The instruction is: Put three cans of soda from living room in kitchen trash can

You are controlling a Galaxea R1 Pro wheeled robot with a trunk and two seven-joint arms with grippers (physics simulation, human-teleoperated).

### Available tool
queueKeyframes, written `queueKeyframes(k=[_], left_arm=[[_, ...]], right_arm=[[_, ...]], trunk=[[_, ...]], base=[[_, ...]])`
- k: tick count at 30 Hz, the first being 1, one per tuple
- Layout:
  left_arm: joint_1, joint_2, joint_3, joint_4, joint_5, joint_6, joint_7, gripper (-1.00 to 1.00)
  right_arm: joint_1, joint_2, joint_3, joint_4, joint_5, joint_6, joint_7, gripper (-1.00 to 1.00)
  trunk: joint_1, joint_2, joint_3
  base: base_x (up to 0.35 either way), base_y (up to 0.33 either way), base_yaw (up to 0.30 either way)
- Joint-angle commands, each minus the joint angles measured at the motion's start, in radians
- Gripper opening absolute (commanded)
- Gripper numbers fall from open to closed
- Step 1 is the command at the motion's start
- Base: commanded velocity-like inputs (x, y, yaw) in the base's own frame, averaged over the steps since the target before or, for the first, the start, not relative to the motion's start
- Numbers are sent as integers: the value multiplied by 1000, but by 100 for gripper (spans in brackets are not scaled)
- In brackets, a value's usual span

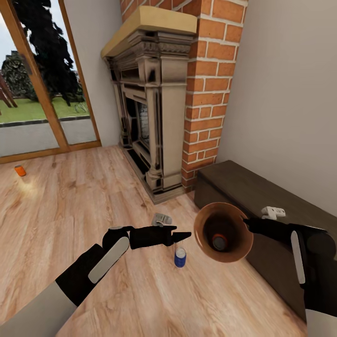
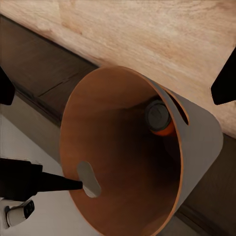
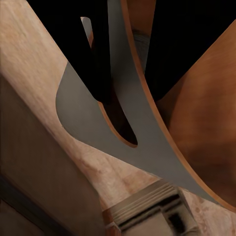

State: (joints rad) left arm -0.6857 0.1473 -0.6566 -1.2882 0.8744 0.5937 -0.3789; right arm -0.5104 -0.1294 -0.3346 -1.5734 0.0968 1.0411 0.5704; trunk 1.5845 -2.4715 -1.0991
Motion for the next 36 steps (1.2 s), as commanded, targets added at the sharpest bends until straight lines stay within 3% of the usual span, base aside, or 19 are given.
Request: queueKeyframes(k=[1, 13, 36], left_arm=[[0, 0, 0, 0, 0, 0, 0, 100], [0, 0, -1, 0, -1, -2, 0, 100], [0, 1, -1, -2, -2, -3, 0, 100]], right_arm=[[0, 0, 0, 0, -28, 6, 0, -100], [0, 0, 2, 0, -28, 6, 0, -100], [0, -1, -1, 0, -28, 6, 0, -100]], trunk=[[0, 0, 0], [0, 0, 0], [0, 0, 24]], base=[[336, 0, 0], [312, 0, -1], [8, 0, -172]])
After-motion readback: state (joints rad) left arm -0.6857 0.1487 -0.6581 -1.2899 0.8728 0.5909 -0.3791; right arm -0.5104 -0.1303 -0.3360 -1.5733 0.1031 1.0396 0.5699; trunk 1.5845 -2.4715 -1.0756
